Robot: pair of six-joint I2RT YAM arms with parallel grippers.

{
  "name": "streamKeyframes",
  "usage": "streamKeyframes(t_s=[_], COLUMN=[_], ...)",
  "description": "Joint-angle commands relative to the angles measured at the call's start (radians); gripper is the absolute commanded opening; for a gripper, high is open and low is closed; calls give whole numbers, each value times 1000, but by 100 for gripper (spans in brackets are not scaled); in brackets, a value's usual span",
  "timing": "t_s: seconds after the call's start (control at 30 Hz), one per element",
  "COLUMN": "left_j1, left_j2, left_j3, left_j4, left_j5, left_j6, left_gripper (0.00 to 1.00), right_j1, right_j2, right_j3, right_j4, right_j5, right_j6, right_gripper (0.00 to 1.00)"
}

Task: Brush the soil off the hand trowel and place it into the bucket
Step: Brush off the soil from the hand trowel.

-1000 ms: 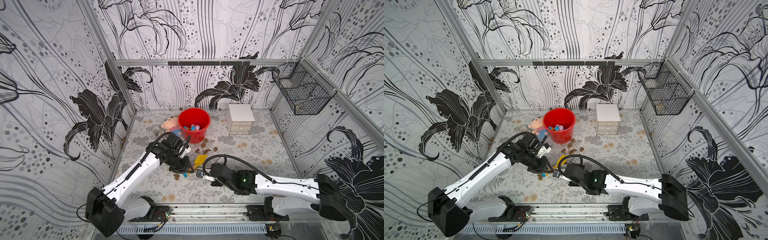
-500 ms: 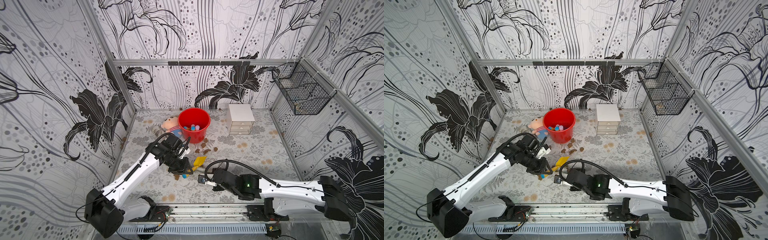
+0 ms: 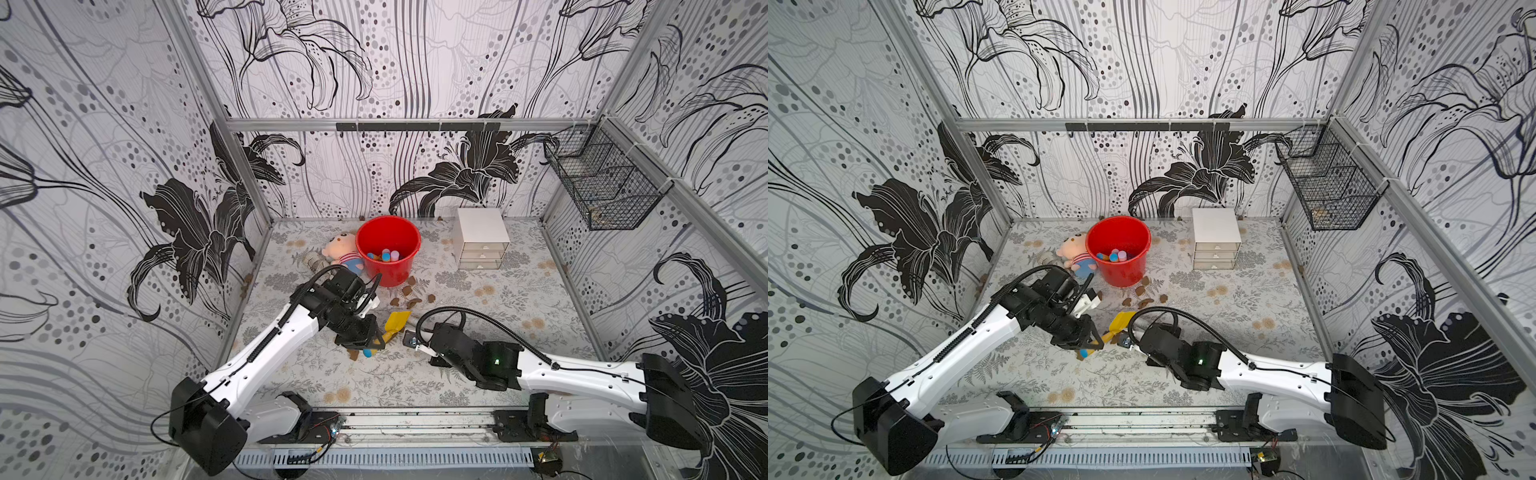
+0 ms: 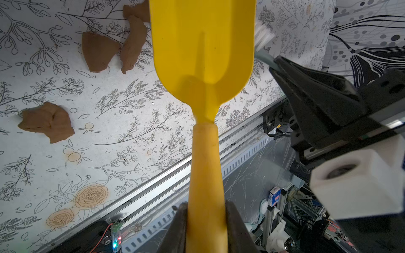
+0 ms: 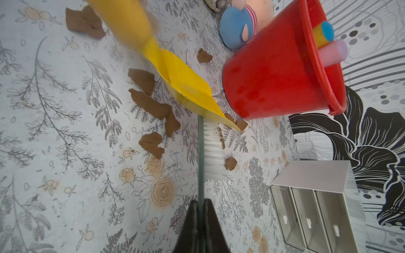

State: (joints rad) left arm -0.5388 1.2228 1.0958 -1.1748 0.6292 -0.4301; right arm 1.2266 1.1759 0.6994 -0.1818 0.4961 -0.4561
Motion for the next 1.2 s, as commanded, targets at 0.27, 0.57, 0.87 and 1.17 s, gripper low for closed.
streamKeyframes(t_s=[0.27,0.57,0.87,1.17], left_j1=[-7,-8,-13,-31], left_j2=[24,39,67,78], left_j3=[5,30,73,90], left_j4=[-1,-68,-97,-154], left_j5=[89,94,87,29], left_j6=[-17,6,27,63], left_gripper=[0,0,0,0], right_j1=[109,-10,45,-43], right_j2=[-46,-42,-22,42], right_j3=[16,-6,-40,11], right_j4=[80,23,114,107], right_j5=[-9,77,-44,69], right_j6=[-111,-56,-177,-157], right_gripper=[0,0,0,0])
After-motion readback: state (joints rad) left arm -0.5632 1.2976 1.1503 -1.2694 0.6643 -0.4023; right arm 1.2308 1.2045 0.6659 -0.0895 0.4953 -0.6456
